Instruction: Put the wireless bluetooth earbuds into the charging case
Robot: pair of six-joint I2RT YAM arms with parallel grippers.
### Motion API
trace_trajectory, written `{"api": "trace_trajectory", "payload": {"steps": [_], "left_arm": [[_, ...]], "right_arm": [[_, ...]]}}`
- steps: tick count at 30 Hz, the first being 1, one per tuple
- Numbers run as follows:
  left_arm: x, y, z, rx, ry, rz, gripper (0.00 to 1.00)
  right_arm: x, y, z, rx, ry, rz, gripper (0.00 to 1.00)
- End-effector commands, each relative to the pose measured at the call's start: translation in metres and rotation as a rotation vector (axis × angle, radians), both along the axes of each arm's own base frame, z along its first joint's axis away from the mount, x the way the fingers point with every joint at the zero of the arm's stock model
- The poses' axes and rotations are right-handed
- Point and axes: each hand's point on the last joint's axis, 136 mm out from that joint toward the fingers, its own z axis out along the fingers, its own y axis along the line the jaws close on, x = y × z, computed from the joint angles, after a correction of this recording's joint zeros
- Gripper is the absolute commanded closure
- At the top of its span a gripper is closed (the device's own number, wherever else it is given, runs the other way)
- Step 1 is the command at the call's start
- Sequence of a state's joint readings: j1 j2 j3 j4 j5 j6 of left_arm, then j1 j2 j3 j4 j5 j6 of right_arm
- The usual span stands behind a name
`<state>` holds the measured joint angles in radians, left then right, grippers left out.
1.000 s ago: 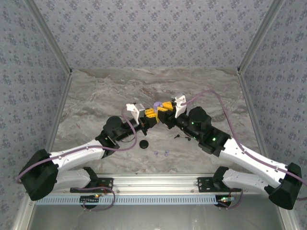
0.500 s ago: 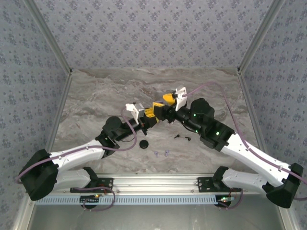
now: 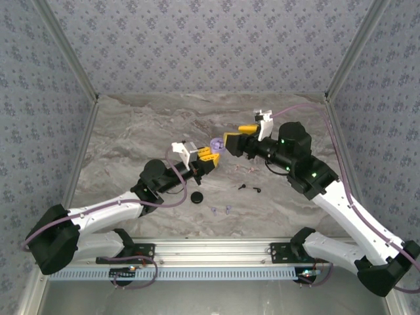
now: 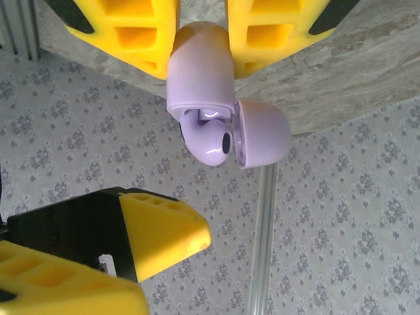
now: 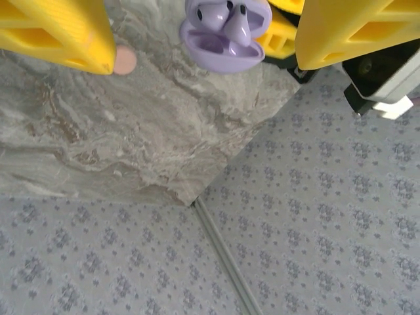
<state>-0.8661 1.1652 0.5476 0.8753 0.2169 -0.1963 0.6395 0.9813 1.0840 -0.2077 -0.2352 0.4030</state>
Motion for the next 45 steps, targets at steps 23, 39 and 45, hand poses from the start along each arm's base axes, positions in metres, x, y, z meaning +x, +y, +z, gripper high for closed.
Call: {"api": "trace_trajectory", "payload": {"steps": [23,39,45], "left_arm": [[-0.019,-0.001,0.058,0.012,-0.307,-0.029,1.00],[-0.036,-0.005,0.063,-0.056,-0.250,-0.143,1.00],[-0.032,-0.006,0.059,-0.046,-0.231,-0.131,1.00]], "right_arm": [[-0.035,0.017,0.026,-0.206,0.039,0.122,0.30],[-0.037,0.033,0.026,0.053,0.102,0.425,0.00],[-0.048,0.042,0.032,0.103,0.138,0.523,0.00]]}}
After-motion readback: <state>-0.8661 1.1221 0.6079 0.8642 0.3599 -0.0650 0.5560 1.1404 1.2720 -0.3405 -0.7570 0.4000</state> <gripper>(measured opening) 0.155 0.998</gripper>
